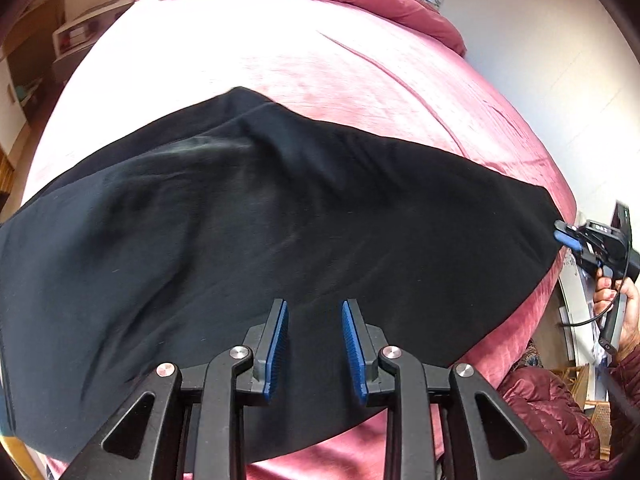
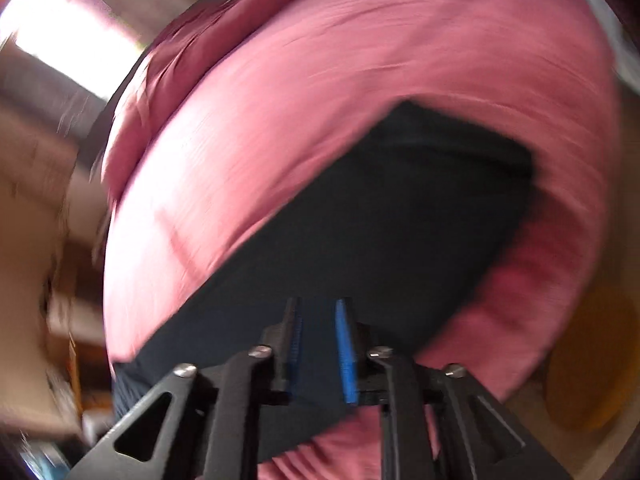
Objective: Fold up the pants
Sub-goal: 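Grasp the trouser hem with the right gripper and lift it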
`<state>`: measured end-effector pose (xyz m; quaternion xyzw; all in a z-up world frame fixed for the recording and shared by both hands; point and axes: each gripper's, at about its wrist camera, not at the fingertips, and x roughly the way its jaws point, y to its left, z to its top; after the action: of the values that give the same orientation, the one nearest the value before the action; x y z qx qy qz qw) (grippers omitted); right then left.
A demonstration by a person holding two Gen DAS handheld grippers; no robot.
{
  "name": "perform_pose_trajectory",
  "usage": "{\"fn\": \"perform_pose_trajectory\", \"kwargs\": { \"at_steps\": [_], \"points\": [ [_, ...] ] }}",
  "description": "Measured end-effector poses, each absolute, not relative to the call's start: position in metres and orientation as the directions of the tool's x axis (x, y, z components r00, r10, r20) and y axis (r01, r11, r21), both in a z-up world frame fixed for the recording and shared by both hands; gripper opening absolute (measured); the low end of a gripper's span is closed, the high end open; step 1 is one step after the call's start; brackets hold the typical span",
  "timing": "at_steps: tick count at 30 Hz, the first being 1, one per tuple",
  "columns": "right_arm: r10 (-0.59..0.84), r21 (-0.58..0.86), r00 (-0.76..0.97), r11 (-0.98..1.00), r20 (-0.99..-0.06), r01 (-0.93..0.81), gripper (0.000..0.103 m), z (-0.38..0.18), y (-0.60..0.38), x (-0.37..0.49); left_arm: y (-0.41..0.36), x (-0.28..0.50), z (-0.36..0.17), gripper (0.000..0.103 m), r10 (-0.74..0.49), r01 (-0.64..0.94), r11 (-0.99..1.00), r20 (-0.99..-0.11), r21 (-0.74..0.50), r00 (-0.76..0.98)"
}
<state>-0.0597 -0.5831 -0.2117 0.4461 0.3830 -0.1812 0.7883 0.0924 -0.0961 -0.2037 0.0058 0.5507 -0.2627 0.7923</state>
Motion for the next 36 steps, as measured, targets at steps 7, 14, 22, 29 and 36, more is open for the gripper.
{"fn": "perform_pose_trajectory", "kwargs": {
  "at_steps": [7, 14, 22, 29, 36],
  "points": [
    [0.043, 0.691, 0.709, 0.275, -0.704, 0.668, 0.037, -0.255, -0.635, -0.115, -0.135, 0.102, -0.211, 0.028, -0.403, 0.45, 0.851, -0.886, -0.271, 0.23],
    [0.039, 0.751, 0.759, 0.187, -0.65, 0.634, 0.037, -0.284, -0.642, -0.103, -0.157, 0.093, -0.218, 0.028, -0.377, 0.455, 0.856, -0.899, -0.245, 0.225],
    [0.008, 0.734, 0.753, 0.23, -0.658, 0.639, 0.021, -0.269, -0.654, -0.08, -0.164, 0.094, -0.225, 0.029, -0.388, 0.425, 0.862, -0.9, -0.277, 0.2],
    [0.011, 0.738, 0.795, 0.379, -0.606, 0.558, 0.018, -0.218, -0.641, -0.061, -0.165, 0.094, -0.232, 0.029, -0.406, 0.412, 0.86, -0.893, -0.3, 0.196],
    [0.127, 0.72, 0.835, 0.584, -0.536, 0.374, 0.017, -0.149, -0.584, -0.025, -0.126, 0.102, -0.227, 0.028, -0.455, 0.376, 0.854, -0.868, -0.36, 0.201]
  ]
}}
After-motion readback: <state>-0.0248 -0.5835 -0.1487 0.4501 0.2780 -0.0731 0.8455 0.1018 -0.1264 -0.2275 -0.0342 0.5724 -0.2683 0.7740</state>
